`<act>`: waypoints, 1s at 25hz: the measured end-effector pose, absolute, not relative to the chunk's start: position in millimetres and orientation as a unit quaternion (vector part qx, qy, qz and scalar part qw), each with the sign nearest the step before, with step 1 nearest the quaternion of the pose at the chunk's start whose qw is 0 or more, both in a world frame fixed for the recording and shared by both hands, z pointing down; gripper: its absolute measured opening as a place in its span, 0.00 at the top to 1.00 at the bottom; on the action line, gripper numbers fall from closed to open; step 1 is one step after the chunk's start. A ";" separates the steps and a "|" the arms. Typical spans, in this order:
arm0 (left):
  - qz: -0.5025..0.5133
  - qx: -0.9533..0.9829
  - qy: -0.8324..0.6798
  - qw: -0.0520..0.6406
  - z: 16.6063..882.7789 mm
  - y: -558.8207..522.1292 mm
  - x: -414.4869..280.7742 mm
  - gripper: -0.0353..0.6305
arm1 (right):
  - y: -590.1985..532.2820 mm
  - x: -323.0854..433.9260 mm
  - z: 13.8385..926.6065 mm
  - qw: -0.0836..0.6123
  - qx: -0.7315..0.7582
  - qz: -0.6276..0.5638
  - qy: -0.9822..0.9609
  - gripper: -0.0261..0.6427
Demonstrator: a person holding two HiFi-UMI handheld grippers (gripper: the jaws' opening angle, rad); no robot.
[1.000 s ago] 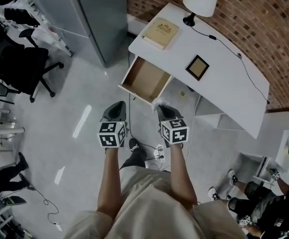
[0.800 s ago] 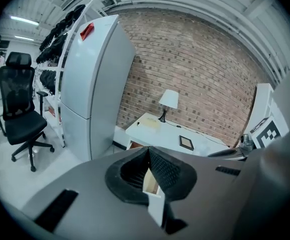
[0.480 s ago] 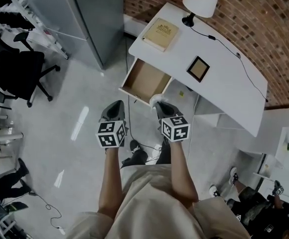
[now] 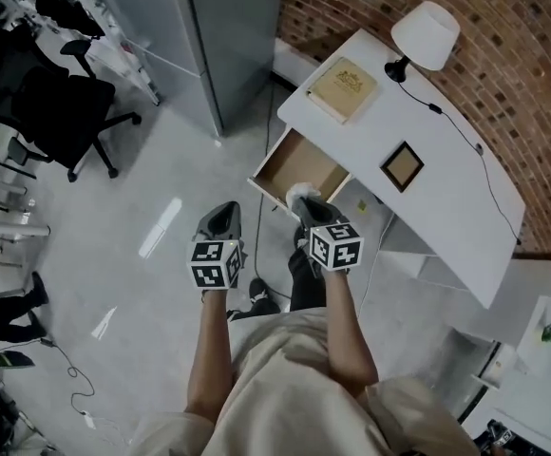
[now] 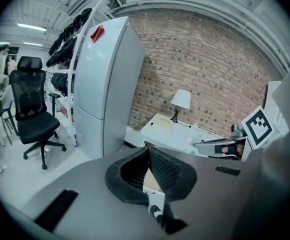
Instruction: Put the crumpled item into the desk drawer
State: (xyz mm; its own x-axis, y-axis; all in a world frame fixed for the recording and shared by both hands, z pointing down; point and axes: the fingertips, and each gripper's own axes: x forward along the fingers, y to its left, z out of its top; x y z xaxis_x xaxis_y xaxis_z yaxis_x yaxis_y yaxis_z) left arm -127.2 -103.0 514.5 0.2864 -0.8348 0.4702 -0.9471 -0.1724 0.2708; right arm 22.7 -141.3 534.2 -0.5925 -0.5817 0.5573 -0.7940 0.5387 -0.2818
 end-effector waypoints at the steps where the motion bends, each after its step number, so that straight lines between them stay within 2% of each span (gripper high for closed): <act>1: 0.108 0.754 -0.593 0.261 514.8 -107.3 -131.0 0.92 | -148.7 17.4 534.1 0.202 0.395 0.260 -0.858 0.92; 8: 0.112 0.723 -0.631 0.258 519.2 -155.0 -125.3 0.92 | -205.0 7.0 531.3 0.194 0.328 0.280 -0.881 0.92; 16: 0.133 0.710 -0.633 0.277 537.6 -214.3 -74.8 0.92 | -270.9 31.5 551.9 0.231 0.287 0.267 -0.890 0.92; 20: 0.145 0.686 -0.651 0.292 552.2 -222.7 -74.0 0.92 | -282.5 18.7 563.7 0.257 0.244 0.222 -0.908 0.92; 25: 0.148 0.652 -0.674 0.316 573.5 -221.0 -78.8 0.92 | -287.5 10.6 596.2 0.273 0.210 0.229 -0.910 0.92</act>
